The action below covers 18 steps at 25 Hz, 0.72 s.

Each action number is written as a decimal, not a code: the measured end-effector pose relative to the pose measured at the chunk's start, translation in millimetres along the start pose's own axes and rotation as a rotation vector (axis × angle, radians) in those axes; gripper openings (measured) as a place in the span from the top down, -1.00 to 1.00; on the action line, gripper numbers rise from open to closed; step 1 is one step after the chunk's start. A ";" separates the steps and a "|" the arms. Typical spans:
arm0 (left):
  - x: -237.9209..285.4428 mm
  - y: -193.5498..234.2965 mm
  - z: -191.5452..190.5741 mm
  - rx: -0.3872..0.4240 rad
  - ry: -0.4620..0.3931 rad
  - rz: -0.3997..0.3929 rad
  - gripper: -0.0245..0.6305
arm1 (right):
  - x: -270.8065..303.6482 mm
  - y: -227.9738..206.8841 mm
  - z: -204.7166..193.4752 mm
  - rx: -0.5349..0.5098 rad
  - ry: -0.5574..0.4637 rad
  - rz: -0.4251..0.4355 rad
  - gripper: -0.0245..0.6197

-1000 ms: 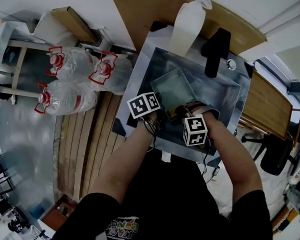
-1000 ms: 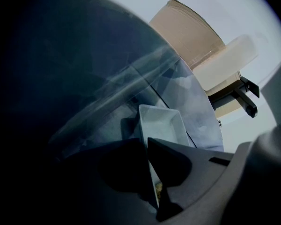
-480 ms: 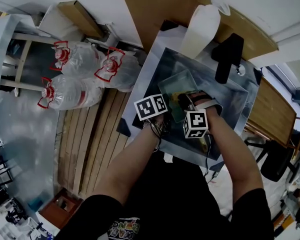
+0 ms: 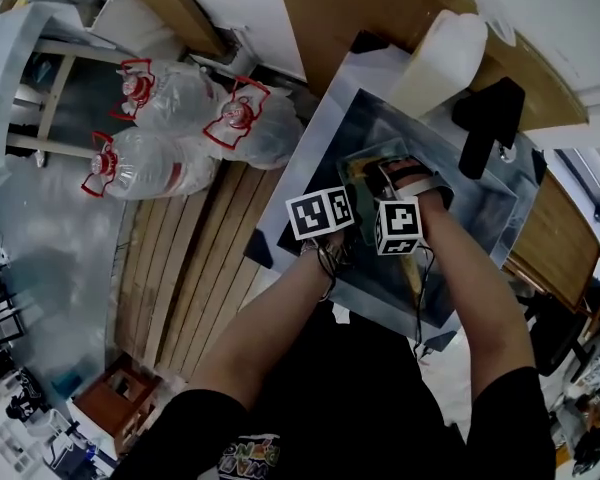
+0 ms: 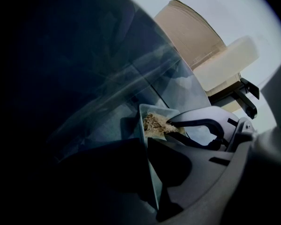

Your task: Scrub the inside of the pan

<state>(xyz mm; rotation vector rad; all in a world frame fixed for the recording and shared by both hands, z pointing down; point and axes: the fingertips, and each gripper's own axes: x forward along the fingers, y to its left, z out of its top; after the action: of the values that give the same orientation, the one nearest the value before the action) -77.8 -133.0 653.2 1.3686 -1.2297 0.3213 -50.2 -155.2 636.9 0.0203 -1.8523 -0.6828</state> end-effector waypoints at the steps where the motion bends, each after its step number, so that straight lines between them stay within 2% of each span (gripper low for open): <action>1: 0.0 0.3 0.1 0.000 0.000 0.000 0.74 | 0.7 0.6 -0.3 0.001 -0.004 0.005 0.76; 18: 1.2 2.1 -0.8 0.010 0.000 0.005 0.72 | -9.9 19.2 -0.9 0.057 -0.048 0.085 0.77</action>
<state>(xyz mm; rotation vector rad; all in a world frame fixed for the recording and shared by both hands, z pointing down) -78.5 -132.3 655.6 1.3745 -1.2325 0.3315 -39.7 -136.3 637.5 -0.0378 -1.9069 -0.5755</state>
